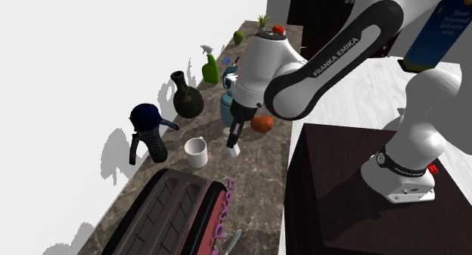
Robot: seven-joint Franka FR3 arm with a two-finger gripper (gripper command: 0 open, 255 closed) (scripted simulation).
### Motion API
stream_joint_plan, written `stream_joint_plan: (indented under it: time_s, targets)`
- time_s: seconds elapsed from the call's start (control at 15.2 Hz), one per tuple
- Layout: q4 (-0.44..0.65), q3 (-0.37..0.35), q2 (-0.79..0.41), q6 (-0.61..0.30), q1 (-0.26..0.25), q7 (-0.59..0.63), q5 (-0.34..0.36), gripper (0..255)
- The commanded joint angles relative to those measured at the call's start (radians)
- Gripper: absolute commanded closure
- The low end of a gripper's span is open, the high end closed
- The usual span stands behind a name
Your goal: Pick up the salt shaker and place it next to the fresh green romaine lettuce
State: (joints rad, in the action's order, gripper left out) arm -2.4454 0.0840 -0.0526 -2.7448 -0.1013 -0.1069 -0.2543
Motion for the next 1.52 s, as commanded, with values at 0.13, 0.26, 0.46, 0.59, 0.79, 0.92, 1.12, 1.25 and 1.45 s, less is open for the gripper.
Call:
stream_joint_plan:
  time_s: [0.13,0.26,0.46,0.59,0.79,0.92,1.12,1.25,1.45]
  targets:
    - [0.01,0.005,0.043,0.052,0.0,0.03,0.034,255]
    - [0.016,0.006,0.064,0.079,0.001,0.043,0.048,255]
    - [0.025,0.007,0.088,0.11,0.003,0.056,0.063,255]
    - [-0.015,0.031,0.123,0.111,0.024,-0.001,0.049,255]
    - [-0.066,0.074,0.171,0.116,0.055,-0.086,0.036,255]
    - [-0.095,0.105,0.2,0.123,0.076,-0.142,0.031,255]
    - [-0.129,0.155,0.237,0.137,0.11,-0.226,0.03,255]
    - [-0.145,0.19,0.258,0.148,0.133,-0.281,0.032,255]
    - [-0.161,0.246,0.282,0.168,0.169,-0.364,0.039,255]
